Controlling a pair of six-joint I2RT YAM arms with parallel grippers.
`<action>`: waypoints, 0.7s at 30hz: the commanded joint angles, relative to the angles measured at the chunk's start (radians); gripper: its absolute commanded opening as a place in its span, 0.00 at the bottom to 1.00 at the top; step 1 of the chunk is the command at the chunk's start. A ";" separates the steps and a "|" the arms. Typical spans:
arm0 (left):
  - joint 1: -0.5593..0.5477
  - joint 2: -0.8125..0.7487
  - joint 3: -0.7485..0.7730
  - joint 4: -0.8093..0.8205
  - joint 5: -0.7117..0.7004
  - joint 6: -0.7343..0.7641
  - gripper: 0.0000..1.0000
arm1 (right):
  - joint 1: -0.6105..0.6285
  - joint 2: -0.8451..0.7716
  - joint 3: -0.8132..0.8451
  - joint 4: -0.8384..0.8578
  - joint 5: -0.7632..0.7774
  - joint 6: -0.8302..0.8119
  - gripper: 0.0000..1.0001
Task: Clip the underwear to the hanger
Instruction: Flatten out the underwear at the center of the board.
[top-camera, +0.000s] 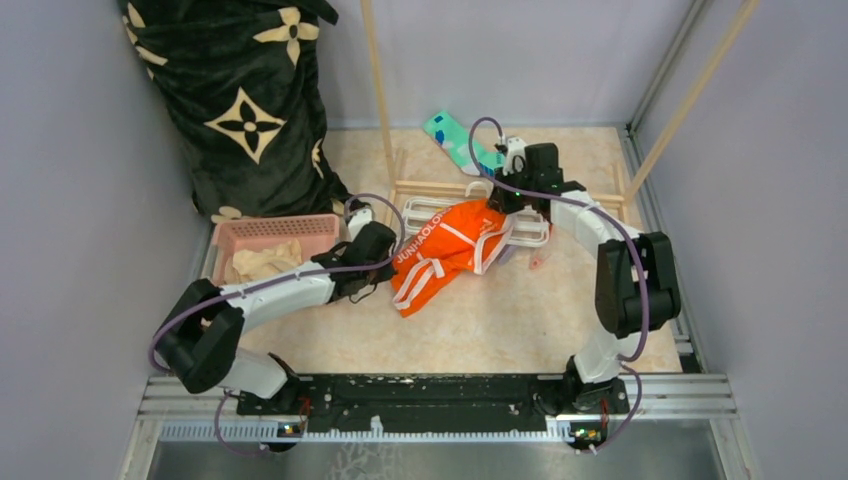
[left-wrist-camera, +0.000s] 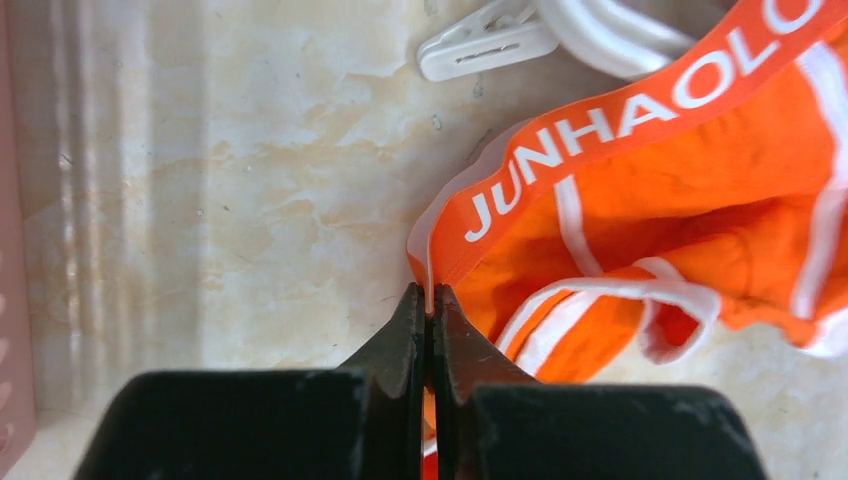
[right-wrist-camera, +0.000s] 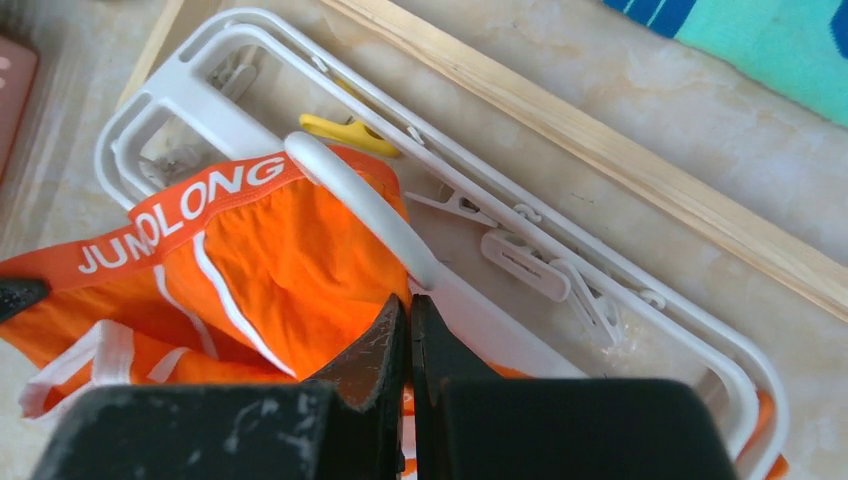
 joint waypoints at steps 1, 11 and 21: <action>0.006 -0.063 0.048 -0.032 -0.034 0.031 0.00 | -0.006 -0.109 0.003 0.005 -0.006 0.012 0.00; 0.014 -0.169 0.125 -0.120 -0.043 0.151 0.00 | 0.009 -0.314 -0.032 -0.089 -0.061 0.126 0.00; 0.014 -0.211 0.346 -0.444 0.069 0.350 0.00 | 0.198 -0.730 -0.144 -0.345 0.119 0.406 0.00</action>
